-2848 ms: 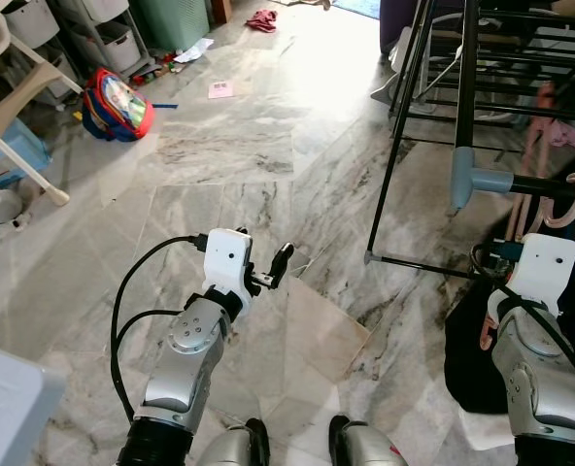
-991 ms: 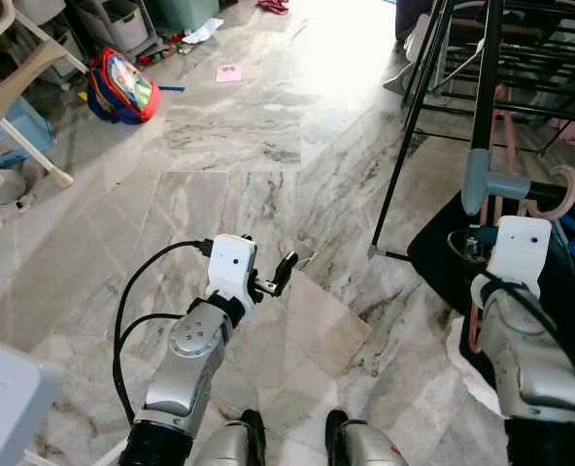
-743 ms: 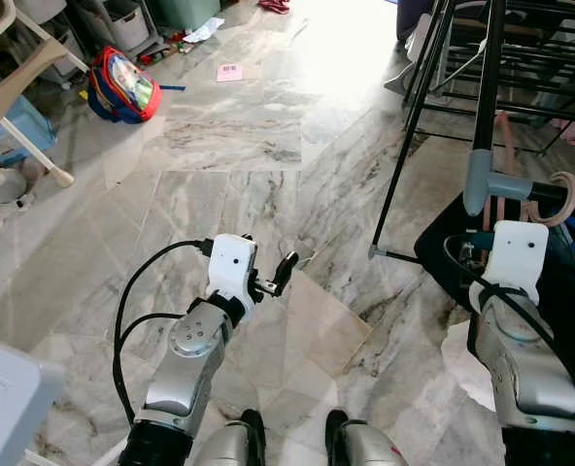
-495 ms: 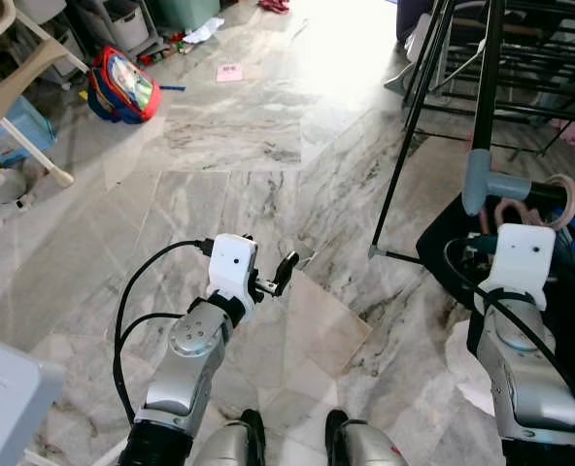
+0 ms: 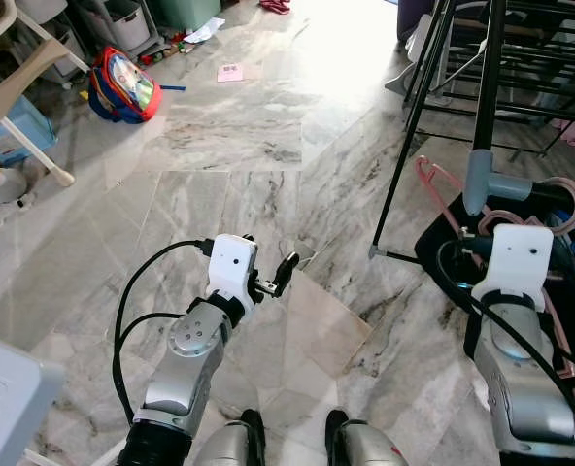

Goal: Hang hanger

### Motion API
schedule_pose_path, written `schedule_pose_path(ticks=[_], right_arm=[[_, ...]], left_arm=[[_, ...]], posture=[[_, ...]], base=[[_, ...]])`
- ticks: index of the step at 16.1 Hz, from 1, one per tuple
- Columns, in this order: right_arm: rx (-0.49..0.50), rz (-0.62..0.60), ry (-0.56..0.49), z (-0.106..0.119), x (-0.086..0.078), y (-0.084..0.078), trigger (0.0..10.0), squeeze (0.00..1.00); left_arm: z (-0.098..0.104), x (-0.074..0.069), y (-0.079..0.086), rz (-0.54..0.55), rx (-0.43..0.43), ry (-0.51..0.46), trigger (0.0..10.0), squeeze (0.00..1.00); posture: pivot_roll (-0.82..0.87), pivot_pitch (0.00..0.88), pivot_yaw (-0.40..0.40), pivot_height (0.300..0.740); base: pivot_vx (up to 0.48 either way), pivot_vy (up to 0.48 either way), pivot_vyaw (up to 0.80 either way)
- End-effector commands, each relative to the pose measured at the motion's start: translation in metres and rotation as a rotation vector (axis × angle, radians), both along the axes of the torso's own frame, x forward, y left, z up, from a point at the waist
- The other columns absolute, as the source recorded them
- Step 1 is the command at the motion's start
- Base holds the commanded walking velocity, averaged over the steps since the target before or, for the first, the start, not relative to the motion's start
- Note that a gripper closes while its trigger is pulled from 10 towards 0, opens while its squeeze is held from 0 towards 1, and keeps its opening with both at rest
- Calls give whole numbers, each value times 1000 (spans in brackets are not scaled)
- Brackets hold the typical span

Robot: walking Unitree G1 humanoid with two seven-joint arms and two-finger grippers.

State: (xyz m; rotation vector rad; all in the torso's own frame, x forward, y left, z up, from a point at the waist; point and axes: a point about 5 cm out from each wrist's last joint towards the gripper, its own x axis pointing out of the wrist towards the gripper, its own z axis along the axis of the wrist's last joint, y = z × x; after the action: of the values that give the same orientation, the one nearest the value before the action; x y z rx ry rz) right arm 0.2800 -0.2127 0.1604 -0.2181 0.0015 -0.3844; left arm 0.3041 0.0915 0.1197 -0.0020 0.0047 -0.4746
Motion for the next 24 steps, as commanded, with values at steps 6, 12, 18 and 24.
schedule_pose_path(ticks=[6, 12, 18, 24], right_arm=[[-83, -27, -74, 6, -14, 4, 10000, 1000], [-230, 45, -149, 8, -33, 16, 10000, 1000], [-209, 168, -125, -6, -44, 34, 10000, 890], [-124, 190, -117, -10, -36, 35, 10000, 0]], left_arm=[[-4, -3, 4, -3, 17, 14, 10000, 0], [-4, -4, 10, 47, 41, -3, 10000, 0], [-9, -3, 19, 106, 91, 1, 10000, 0], [-13, -2, 18, 128, 118, 10, 10000, 0]], posture=[[4, 274, 71, 740], [5, 278, 75, 740], [7, 277, 75, 740], [7, 268, 75, 740]], base=[[0, 0, 0], [0, 0, 0], [0, 0, 0], [-180, 0, 0]])
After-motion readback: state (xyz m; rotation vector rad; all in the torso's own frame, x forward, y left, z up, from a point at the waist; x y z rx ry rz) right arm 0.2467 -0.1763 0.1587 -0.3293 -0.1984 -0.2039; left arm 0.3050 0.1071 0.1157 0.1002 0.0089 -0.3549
